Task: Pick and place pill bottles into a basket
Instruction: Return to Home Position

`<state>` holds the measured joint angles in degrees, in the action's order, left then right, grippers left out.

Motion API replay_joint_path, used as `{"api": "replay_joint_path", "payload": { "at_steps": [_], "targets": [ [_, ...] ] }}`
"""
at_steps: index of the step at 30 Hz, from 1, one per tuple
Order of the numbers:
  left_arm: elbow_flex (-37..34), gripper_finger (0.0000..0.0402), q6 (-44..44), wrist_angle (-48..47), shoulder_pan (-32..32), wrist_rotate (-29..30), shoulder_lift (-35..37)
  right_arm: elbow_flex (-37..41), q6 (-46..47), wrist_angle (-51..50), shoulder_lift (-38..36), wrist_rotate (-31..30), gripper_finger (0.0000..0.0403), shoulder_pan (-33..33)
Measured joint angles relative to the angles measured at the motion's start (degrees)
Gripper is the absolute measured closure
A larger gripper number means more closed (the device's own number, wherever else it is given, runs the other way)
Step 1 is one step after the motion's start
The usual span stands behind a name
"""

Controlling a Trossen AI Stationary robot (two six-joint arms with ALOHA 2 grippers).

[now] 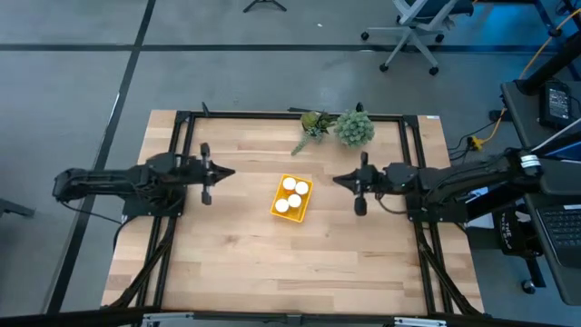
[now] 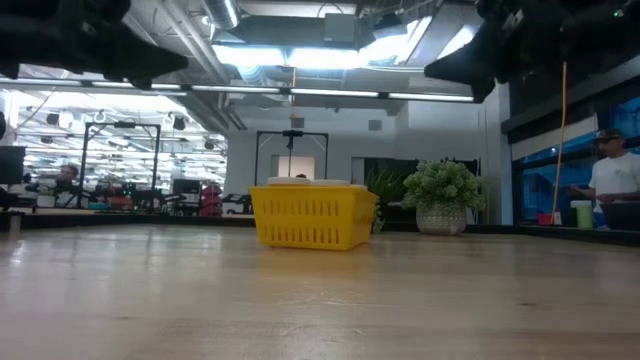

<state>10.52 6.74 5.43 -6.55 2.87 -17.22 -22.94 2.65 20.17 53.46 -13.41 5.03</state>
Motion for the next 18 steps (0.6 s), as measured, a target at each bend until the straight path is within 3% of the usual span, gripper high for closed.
{"api": "replay_joint_path", "payload": {
  "at_steps": [11, 18],
  "targets": [
    [-2.64, 0.0400, 0.72, -4.68, 0.00, 1.90, 10.51, -0.02, -2.13, -12.84, -12.00, 0.32, 0.0402, -0.48],
    [-2.66, 0.0400, 0.46, -5.81, 0.00, 1.95, 10.91, 2.41, -4.27, -10.92, -13.17, 4.26, 0.0402, -0.48]
  ]
}}
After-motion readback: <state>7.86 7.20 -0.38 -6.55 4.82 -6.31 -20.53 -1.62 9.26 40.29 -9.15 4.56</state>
